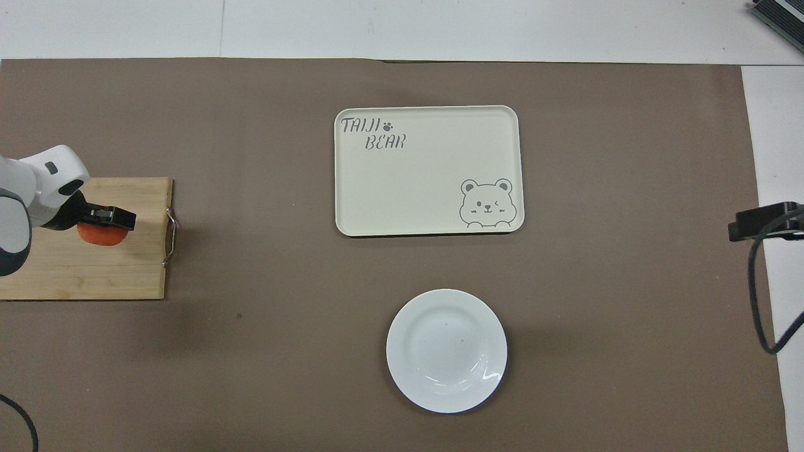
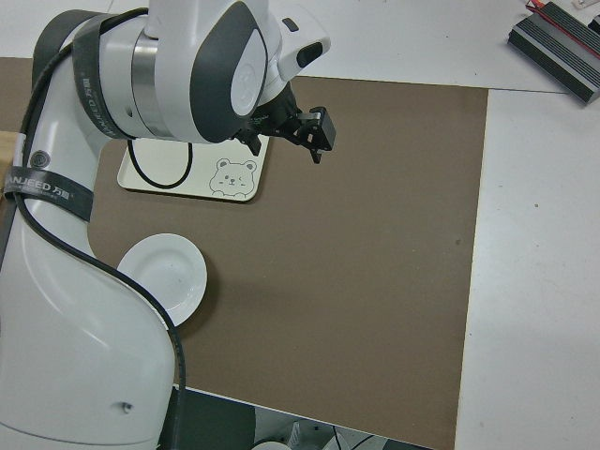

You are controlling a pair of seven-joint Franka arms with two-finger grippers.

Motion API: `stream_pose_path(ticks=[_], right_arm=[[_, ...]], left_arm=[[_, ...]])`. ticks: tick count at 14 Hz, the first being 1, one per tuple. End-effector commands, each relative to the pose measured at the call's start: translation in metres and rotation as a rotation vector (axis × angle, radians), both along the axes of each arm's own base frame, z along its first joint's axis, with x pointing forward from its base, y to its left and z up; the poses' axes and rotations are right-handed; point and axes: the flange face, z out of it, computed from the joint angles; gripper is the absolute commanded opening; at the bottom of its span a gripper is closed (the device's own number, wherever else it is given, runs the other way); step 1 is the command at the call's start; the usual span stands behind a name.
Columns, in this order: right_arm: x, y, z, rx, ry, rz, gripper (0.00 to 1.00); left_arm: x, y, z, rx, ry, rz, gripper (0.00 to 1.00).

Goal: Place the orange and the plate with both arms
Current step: 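Lower the left gripper onto the orange on the cutting board and grasp, then lift the orange with the left gripper and carry it toward the plate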

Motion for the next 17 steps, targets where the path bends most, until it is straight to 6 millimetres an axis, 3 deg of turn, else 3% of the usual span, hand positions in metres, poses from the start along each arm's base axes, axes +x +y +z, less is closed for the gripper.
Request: stream_pose_path(ticks=[1, 4, 9, 12, 17], right_arm=[[-0.007, 0.001, 0.000, 0.002, 0.004, -0.024, 1.00], [-0.007, 0.001, 0.000, 0.002, 0.005, -0.026, 1.00], [-0.007, 0.001, 0.000, 0.002, 0.002, -0.026, 1.00], [-0.007, 0.001, 0.000, 0.002, 0.004, -0.026, 1.00], [-0.007, 0.001, 0.000, 0.002, 0.004, -0.024, 1.00]], left_arm=[[0.009, -0.004, 0.036, -0.017, 0.002, 0.003, 0.00], [0.008, -0.020, 0.075, -0.011, 0.010, 0.028, 0.00], [-0.009, -0.071, 0.159, 0.038, 0.031, 0.145, 0.00], [-0.027, -0.116, 0.184, 0.065, 0.044, 0.177, 0.00], [-0.056, -0.209, 0.193, 0.092, 0.063, 0.204, 0.00]])
